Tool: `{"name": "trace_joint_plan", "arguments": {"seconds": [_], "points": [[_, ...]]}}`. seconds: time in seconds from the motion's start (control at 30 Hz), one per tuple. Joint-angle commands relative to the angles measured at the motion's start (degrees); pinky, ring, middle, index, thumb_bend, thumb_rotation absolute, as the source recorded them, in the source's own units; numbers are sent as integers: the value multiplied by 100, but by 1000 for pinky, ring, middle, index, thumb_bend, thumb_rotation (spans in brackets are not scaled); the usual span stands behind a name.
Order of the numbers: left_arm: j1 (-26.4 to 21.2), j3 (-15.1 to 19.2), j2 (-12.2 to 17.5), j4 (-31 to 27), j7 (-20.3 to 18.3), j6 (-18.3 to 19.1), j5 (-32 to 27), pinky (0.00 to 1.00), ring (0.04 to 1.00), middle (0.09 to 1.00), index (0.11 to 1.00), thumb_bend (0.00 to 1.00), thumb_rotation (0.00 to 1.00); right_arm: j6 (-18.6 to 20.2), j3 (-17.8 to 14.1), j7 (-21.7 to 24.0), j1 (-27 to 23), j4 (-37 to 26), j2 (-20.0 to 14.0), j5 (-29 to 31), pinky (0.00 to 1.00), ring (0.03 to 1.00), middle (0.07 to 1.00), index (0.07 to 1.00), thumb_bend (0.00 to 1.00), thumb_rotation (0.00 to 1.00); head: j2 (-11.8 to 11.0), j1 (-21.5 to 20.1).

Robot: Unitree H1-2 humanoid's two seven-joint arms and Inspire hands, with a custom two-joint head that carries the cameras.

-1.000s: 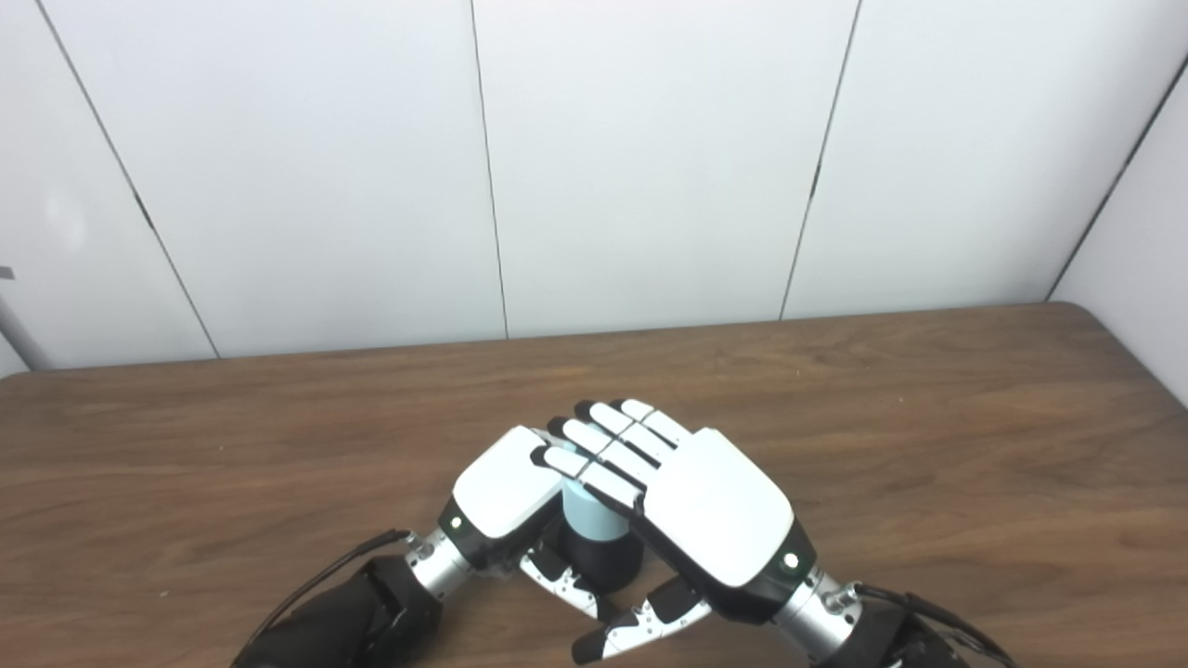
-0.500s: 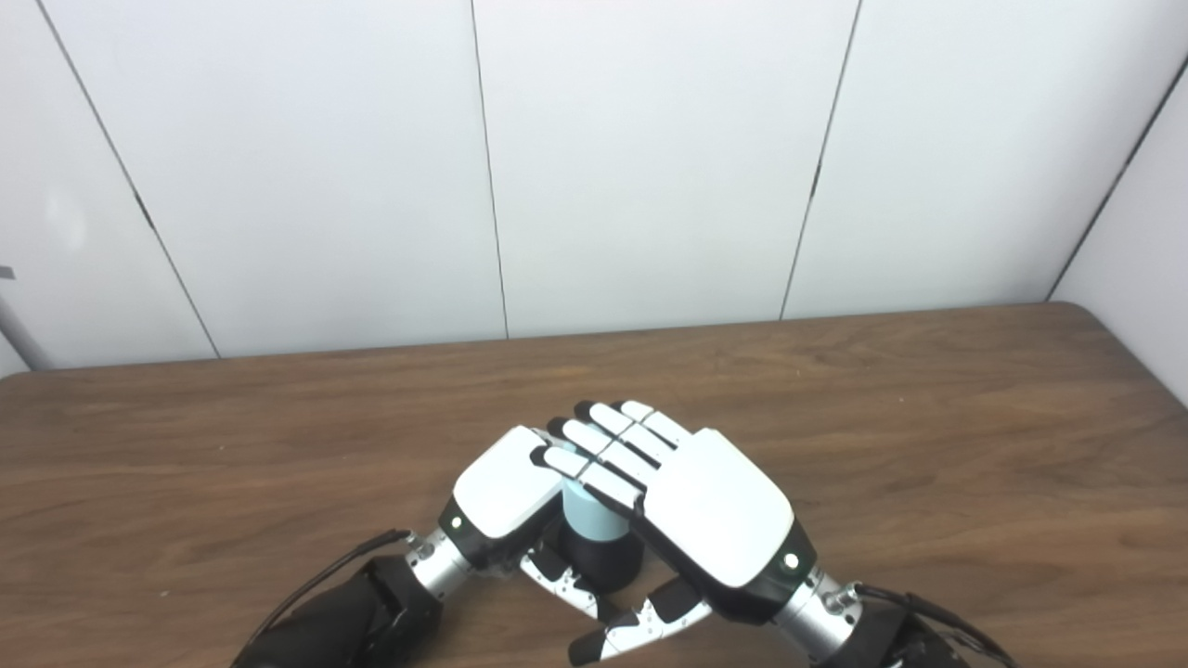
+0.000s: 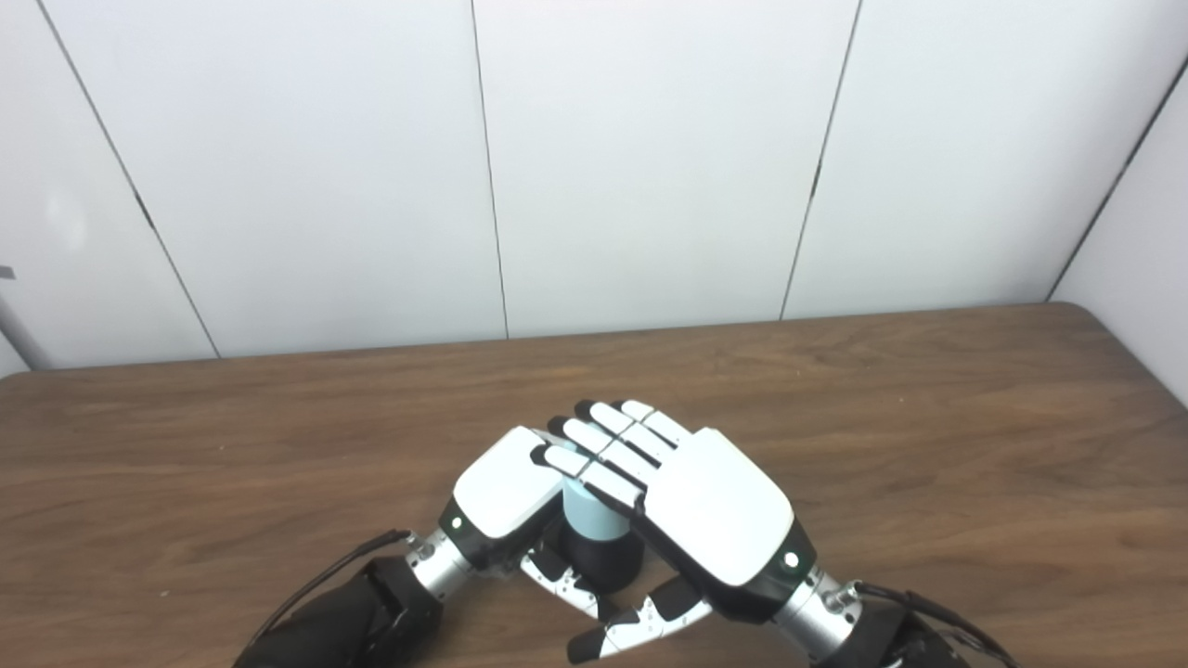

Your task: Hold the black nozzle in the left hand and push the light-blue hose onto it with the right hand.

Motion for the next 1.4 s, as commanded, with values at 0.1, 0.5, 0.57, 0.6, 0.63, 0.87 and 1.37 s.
{"name": "trace_joint_plan", "arguments": {"seconds": [0.1,0.5,0.57,0.6,0.63,0.87,1.37], "points": [[1295,-445,-458,321,-136,-21,-108,293,374,453,536,509,0,-117,345,932,311,572,-285,22,827,871,877,829,697,910,23,6],[1300,-459,-440,273,-156,-19,-158,326,408,471,517,514,0,-51,356,1039,267,591,-303,166,847,881,880,837,697,935,31,9],[1295,-469,-435,267,-164,-19,-175,324,408,469,520,513,0,-48,368,1028,278,585,-310,142,845,880,878,834,702,916,31,9],[1302,-459,-436,256,-178,-19,-193,329,412,469,519,513,0,-55,377,994,297,584,-314,120,849,880,878,834,703,917,31,9],[1307,-451,-436,248,-189,-19,-207,324,405,466,523,513,0,-59,385,969,311,584,-318,106,849,878,877,832,705,924,31,9],[1284,-529,-455,324,-57,-21,-260,303,386,460,530,512,0,-6,442,1050,348,541,-355,70,857,891,889,836,704,938,36,10],[1279,-572,-454,324,-23,-21,-363,276,360,468,513,516,0,-11,508,1009,393,609,-350,98,867,886,873,826,708,941,38,9]]}}
